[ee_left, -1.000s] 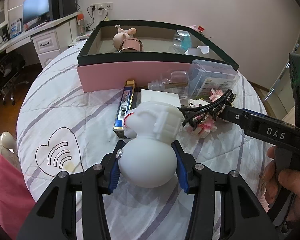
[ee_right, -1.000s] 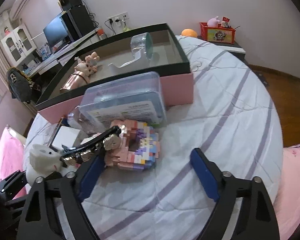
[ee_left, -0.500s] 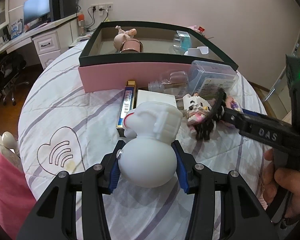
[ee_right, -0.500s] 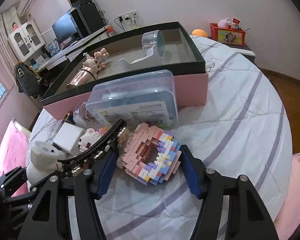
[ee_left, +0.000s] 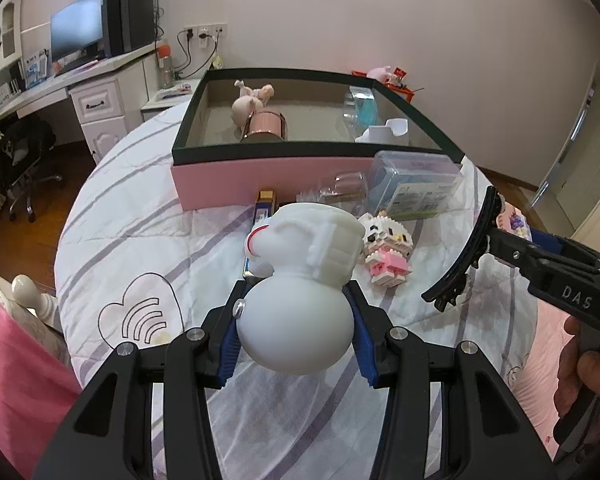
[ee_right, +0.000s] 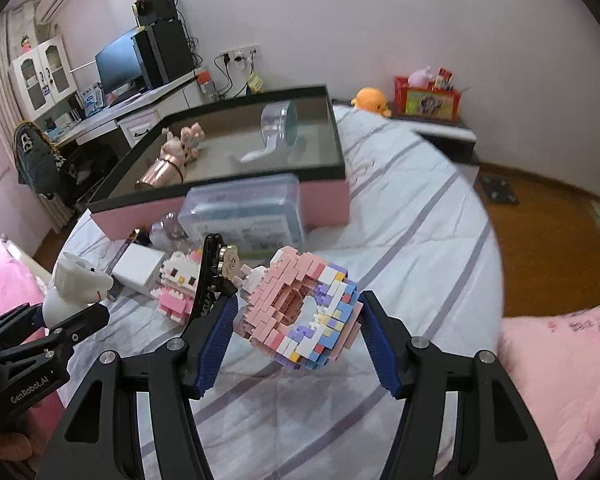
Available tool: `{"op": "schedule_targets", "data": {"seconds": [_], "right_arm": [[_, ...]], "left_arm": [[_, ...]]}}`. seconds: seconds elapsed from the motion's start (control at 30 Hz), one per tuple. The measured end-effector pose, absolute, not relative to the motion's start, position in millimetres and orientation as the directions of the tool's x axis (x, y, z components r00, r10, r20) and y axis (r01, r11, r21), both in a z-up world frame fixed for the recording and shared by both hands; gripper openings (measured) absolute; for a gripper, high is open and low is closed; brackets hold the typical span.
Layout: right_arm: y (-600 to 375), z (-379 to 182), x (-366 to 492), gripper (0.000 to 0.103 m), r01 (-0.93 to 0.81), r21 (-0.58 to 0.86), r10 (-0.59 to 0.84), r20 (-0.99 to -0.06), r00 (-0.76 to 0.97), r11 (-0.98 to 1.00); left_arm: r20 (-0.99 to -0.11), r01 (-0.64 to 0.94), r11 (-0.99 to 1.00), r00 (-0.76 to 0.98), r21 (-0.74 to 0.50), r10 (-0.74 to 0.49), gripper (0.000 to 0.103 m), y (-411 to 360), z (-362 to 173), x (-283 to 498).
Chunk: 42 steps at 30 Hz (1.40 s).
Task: Organize rigid objects
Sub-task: 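Carry the bear lamp and block ring into the pink box and open both tools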
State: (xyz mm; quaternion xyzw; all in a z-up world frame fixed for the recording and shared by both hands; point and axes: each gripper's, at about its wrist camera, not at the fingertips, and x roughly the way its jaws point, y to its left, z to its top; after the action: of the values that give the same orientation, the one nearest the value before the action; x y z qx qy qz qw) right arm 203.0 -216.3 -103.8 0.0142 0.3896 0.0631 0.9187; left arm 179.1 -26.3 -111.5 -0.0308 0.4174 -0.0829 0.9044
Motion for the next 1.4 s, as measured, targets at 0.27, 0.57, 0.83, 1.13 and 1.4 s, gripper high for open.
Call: {"op": "schedule_targets", "data": {"seconds": [0.27, 0.57, 0.83, 1.13, 1.4], "right_arm": [[-209, -143, 216, 0.063, -0.125, 0.017, 0.089, -0.797, 0.597, 0.992], [-219, -137, 212, 0.063, -0.117, 0.070, 0.127, -0.773, 0.621, 0.991], [-209, -94, 204, 0.063, -0.165, 0.087, 0.177, -0.712, 0.680, 0.982], [-188, -39, 234, 0.063, -0.247, 0.086, 0.244, -0.629, 0.738, 0.965], [-171, -21, 299, 0.063, -0.269, 0.119, 0.285, -0.601, 0.747, 0.956]], "left_arm": [[-0.752, 0.118, 0.985, 0.637, -0.123, -0.170, 0.048, -25, -111, 175], [-0.748, 0.120, 0.985, 0.642, -0.123, -0.172, 0.048, -24, -110, 176], [-0.728, 0.121, 0.986, 0.665, -0.114, -0.166, 0.048, -22, -91, 181], [-0.655, 0.098, 0.993, 0.746, -0.067, -0.118, 0.048, -9, -42, 215], [-0.619, 0.089, 0.994, 0.777, -0.065, -0.110, 0.048, -7, -20, 278]]}}
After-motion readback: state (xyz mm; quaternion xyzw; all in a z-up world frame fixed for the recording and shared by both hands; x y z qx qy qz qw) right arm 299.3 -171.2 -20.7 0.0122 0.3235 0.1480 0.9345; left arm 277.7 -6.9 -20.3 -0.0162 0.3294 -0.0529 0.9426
